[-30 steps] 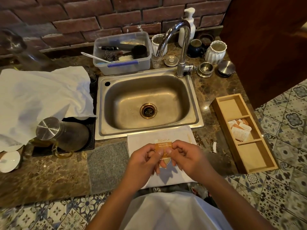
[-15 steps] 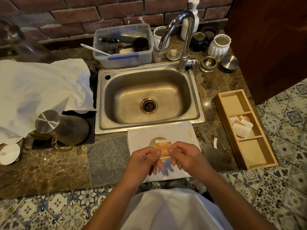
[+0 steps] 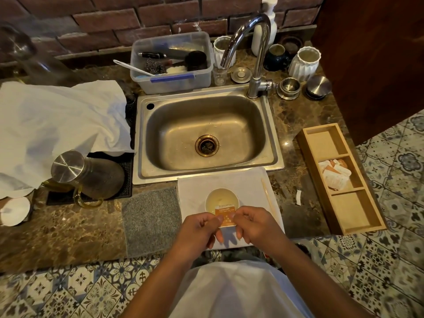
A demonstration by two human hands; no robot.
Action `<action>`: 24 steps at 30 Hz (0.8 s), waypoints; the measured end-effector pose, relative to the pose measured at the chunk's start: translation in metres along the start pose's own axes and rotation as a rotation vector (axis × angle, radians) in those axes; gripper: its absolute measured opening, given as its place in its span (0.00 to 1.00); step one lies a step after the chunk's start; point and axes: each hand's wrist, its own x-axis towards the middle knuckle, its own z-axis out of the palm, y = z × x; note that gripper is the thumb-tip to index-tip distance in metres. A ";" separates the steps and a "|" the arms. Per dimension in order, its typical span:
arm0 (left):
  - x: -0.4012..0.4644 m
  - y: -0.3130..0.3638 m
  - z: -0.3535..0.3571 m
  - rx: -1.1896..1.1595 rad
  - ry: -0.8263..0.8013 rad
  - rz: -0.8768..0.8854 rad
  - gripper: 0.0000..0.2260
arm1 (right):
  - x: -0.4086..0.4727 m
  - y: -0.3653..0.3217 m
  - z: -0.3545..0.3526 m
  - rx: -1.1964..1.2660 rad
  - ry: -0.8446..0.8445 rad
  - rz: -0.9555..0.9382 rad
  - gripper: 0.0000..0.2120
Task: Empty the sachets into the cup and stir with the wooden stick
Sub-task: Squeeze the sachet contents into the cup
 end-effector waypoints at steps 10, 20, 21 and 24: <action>-0.001 -0.004 0.002 -0.052 -0.004 -0.034 0.17 | -0.003 0.002 0.003 -0.011 0.006 0.055 0.16; 0.000 -0.011 0.001 -0.065 0.005 -0.060 0.17 | -0.001 0.002 0.004 -0.003 -0.015 0.098 0.17; 0.000 -0.011 0.001 -0.068 0.003 -0.062 0.17 | -0.001 0.002 0.004 -0.008 -0.015 0.097 0.17; 0.001 -0.011 0.001 -0.074 0.002 -0.068 0.17 | 0.000 0.002 0.003 -0.017 -0.013 0.094 0.17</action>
